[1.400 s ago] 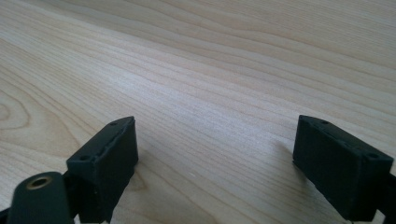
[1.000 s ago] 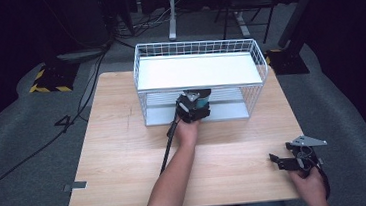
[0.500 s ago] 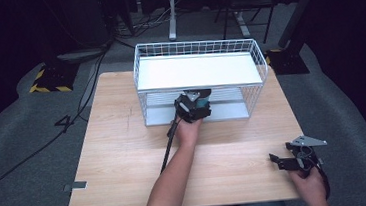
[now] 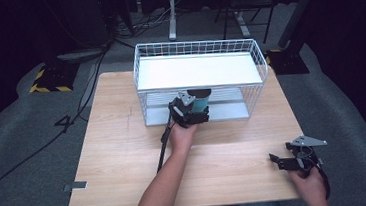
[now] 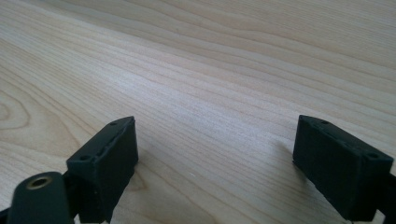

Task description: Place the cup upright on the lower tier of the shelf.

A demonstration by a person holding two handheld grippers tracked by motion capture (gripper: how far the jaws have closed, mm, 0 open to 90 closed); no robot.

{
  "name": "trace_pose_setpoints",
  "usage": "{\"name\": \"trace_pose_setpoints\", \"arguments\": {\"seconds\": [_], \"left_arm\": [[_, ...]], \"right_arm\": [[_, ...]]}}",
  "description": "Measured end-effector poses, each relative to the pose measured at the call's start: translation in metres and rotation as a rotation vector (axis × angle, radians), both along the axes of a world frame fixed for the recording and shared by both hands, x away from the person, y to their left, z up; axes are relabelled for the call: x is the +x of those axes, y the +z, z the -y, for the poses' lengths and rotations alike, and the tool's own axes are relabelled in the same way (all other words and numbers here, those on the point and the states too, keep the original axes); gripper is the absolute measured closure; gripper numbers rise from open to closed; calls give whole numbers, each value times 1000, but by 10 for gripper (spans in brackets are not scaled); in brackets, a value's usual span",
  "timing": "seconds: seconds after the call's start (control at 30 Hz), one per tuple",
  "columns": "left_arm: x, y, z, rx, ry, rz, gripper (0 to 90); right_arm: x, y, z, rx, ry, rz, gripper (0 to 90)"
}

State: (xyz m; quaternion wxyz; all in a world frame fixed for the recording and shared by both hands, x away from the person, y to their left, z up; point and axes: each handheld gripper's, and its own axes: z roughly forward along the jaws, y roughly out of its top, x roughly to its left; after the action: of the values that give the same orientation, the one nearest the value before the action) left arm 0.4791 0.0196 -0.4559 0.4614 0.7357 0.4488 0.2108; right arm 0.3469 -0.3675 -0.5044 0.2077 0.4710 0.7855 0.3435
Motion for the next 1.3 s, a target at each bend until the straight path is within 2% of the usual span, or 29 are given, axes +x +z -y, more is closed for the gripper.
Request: {"name": "trace_pose_setpoints", "arguments": {"seconds": [0.17,0.23,0.33,0.4,0.5,0.67,0.73,0.83,0.93,1.03,1.13,1.3], "left_arm": [[-14,6,-14,-13,-8,-10,37],[-24,10,-20,-10,-19,10,37],[-31,13,-25,-14,-20,16,38],[-41,17,-33,-24,-31,1,38],[-49,20,-40,-30,-34,19,38],[-68,25,-60,-34,-40,36,38],[-79,27,-73,-53,-55,17,37],[-86,29,-82,-53,-65,5,38],[-100,32,-94,-44,-71,25,37],[-117,34,-108,-33,-110,12,37],[-124,35,-115,-43,-116,7,37],[-139,35,-128,-20,-148,20,37]], "right_arm": [[0,0,0,-2,0,1,144],[0,0,0,-2,1,1,144],[0,0,0,-3,1,1,144],[-1,0,-1,-4,-4,4,147],[-1,0,-1,-4,-3,4,147],[-1,0,-1,-3,-3,4,147],[-1,0,-1,-4,-3,4,147],[-1,0,-1,-4,-5,5,147],[-1,0,-2,-4,-10,3,147],[-1,0,-2,-2,-7,3,149],[0,0,-3,0,-9,5,151],[1,0,-3,-1,-8,2,151]]}}
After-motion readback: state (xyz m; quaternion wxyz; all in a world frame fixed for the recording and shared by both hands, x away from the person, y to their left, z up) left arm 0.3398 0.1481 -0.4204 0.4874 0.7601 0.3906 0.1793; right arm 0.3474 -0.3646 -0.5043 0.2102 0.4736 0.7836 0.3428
